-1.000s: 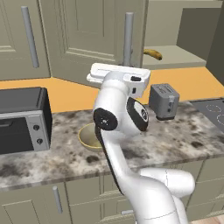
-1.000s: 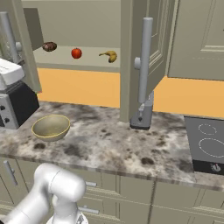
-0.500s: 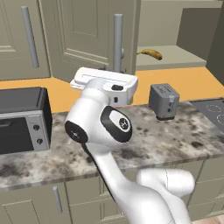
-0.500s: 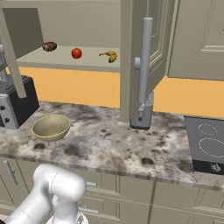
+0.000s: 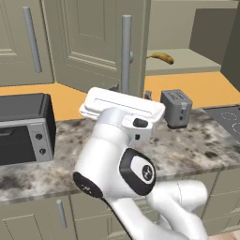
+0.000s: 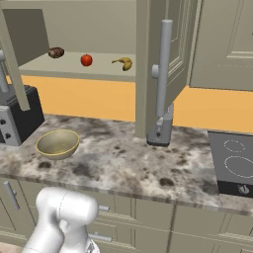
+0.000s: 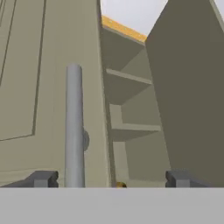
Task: Open the cabinet. Pick the apple and banana from the cabinet and place them into the bowl. Then close the cabinet.
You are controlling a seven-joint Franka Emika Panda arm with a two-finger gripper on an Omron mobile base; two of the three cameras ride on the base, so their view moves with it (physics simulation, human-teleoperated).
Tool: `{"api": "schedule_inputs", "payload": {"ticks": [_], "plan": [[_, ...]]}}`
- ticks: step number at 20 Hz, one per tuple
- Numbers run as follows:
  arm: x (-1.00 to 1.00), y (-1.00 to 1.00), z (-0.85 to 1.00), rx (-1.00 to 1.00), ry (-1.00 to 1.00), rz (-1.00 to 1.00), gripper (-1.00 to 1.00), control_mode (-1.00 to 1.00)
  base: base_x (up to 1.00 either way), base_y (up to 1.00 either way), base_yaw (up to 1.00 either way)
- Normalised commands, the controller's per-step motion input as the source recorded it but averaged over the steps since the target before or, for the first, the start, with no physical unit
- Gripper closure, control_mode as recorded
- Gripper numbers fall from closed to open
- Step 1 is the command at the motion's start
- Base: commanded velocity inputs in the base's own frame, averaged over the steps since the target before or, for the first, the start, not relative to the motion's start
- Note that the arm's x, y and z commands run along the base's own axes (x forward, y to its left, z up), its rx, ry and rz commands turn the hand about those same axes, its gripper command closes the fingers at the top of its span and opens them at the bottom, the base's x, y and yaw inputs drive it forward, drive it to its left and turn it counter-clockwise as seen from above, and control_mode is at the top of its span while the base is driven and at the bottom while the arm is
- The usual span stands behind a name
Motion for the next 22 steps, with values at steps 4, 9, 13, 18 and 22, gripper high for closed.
{"api": "schedule_inputs", "payload": {"ticks": [4,9,13,18,22], "plan": [[-0.9,-0.78,0.0,0.13,0.01,0.0,-1.0,-1.0,0.0,0.0,0.0],[-0.39,-1.0,0.0,0.29,0.12,0.14,-1.0,-1.0,0.0,0.0,0.0],[-0.16,-0.91,0.0,0.28,0.07,0.36,-1.0,-1.0,0.0,0.0,0.0],[0.0,-0.55,0.0,0.23,0.01,0.51,-1.0,-1.0,0.0,0.0,0.0],[0.21,-0.02,-0.01,0.15,-0.01,0.54,-1.0,-1.0,0.0,0.0,0.0]]}}
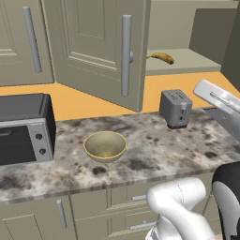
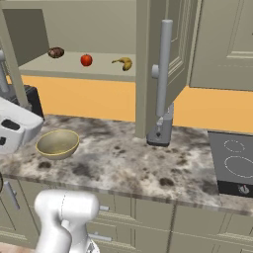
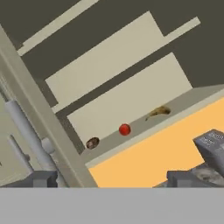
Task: Open the cabinet. Pick the apple and banana from the cabinet and place them into the bowl. Then close the cabinet.
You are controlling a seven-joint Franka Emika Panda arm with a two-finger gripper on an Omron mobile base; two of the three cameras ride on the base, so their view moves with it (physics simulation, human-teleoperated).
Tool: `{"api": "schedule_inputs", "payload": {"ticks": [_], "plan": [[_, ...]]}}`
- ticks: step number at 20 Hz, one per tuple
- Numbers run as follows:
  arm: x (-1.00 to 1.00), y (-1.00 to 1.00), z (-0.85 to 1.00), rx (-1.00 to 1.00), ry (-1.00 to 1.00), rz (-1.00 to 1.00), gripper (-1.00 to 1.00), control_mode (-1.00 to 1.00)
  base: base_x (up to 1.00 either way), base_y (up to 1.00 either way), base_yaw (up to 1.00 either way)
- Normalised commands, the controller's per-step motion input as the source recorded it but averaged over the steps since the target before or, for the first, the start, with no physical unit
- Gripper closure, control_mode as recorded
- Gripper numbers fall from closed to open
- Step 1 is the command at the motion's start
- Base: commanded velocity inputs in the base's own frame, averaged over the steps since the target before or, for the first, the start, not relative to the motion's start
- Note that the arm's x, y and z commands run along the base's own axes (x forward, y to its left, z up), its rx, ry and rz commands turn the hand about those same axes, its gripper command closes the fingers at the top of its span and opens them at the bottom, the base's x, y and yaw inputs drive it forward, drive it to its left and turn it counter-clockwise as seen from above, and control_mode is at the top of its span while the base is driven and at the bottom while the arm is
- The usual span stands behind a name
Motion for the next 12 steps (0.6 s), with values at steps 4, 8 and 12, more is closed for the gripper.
{"api": "schedule_inputs", "payload": {"ticks": [4,8,12], "plan": [[0.46,0.03,-0.08,0.09,0.0,0.49,-1.0,-1.0,0.0,0.0,0.0],[0.66,0.01,-0.12,0.11,0.0,0.46,-1.0,-1.0,0.0,0.0,0.0],[0.79,0.11,-0.21,0.09,0.0,0.46,-1.0,-1.0,0.0,0.0,0.0]]}}
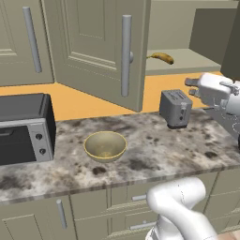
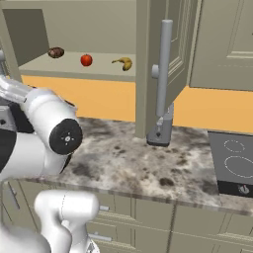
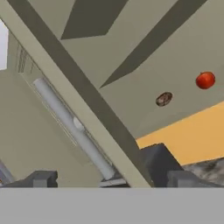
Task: Open the cabinet. Pick the apple and banana from the cabinet and place them into the bowl. Then close the cabinet.
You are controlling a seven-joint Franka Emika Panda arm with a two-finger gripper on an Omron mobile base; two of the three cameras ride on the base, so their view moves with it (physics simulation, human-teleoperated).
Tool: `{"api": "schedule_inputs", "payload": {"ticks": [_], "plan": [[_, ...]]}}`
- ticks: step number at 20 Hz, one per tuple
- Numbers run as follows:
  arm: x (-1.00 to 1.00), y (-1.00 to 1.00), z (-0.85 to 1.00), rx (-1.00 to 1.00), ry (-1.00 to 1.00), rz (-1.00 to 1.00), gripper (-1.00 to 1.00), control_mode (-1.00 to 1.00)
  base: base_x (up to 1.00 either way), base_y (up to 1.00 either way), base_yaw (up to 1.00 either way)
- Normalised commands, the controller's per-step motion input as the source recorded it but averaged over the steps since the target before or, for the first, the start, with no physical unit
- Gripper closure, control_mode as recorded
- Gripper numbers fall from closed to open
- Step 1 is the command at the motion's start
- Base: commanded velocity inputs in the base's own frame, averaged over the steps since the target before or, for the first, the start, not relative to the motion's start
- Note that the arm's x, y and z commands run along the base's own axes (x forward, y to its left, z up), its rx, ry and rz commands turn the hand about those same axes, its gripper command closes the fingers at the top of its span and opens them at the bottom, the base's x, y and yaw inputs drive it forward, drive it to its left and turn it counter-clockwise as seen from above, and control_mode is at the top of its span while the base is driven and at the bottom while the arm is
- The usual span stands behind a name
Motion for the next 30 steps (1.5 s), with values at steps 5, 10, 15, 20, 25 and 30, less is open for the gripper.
{"api": "schedule_inputs", "payload": {"ticks": [5,10,15,20,25,30], "plan": [[0.57,0.77,-0.36,0.01,0.0,0.36,-1.0,-1.0,0.0,0.0,0.0],[0.05,1.0,-0.27,0.0,0.0,0.27,-1.0,-1.0,0.0,0.0,0.0],[0.07,1.0,-0.12,0.0,0.0,0.26,-1.0,-1.0,0.0,0.0,0.0],[0.36,1.0,-0.06,0.0,0.0,0.24,-1.0,-1.0,0.0,0.0,0.0],[0.56,1.0,-0.14,0.0,0.0,0.17,-1.0,-1.0,0.0,0.0,0.0],[0.07,0.45,-0.04,-0.01,0.01,0.02,-1.0,-1.0,0.0,0.0,0.0]]}}
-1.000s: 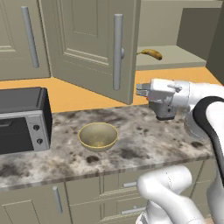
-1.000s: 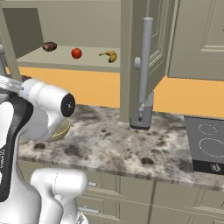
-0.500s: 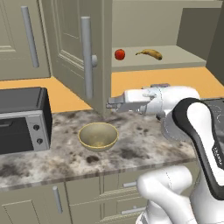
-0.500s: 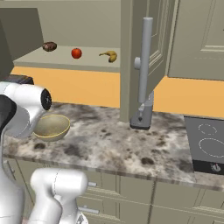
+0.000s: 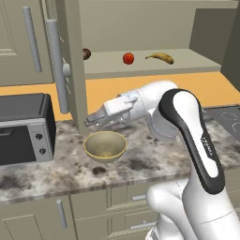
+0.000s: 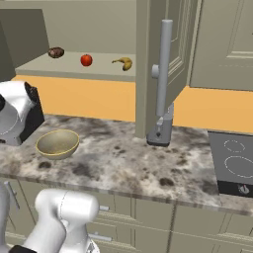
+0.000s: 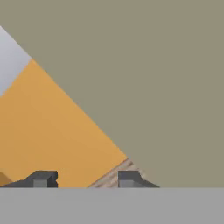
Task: Open the cabinet. Pick the apple and banana from the cabinet and place them into the bowl. Then close the cabinet.
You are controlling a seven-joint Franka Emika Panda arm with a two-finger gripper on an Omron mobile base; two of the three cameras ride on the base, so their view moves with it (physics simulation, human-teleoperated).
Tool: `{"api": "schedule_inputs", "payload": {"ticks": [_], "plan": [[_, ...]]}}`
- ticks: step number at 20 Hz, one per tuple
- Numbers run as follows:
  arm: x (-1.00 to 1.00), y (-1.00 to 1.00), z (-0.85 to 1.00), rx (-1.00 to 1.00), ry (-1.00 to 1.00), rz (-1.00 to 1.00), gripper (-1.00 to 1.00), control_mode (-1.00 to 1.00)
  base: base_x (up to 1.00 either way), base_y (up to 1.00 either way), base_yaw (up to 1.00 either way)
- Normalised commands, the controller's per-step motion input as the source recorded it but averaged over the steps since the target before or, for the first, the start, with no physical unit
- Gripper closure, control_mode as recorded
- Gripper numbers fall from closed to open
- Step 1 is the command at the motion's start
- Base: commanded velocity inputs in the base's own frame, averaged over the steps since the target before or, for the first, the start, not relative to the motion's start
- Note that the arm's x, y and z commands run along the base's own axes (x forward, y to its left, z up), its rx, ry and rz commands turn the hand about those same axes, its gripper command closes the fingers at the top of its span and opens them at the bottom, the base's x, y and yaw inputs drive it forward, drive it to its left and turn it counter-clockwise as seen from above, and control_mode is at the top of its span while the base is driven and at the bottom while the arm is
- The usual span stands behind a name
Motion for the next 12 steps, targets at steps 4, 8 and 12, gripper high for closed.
{"api": "schedule_inputs", "payload": {"ticks": [4,8,12], "plan": [[-0.85,-0.91,0.46,0.03,-0.33,-0.06,-1.0,-1.0,0.0,0.0,0.0],[-0.87,-1.0,0.24,0.0,-0.28,-0.18,-1.0,-1.0,0.0,0.0,0.0],[-0.63,-0.95,0.05,-0.01,-0.23,-0.21,-1.0,-1.0,0.0,0.0,0.0]]}}
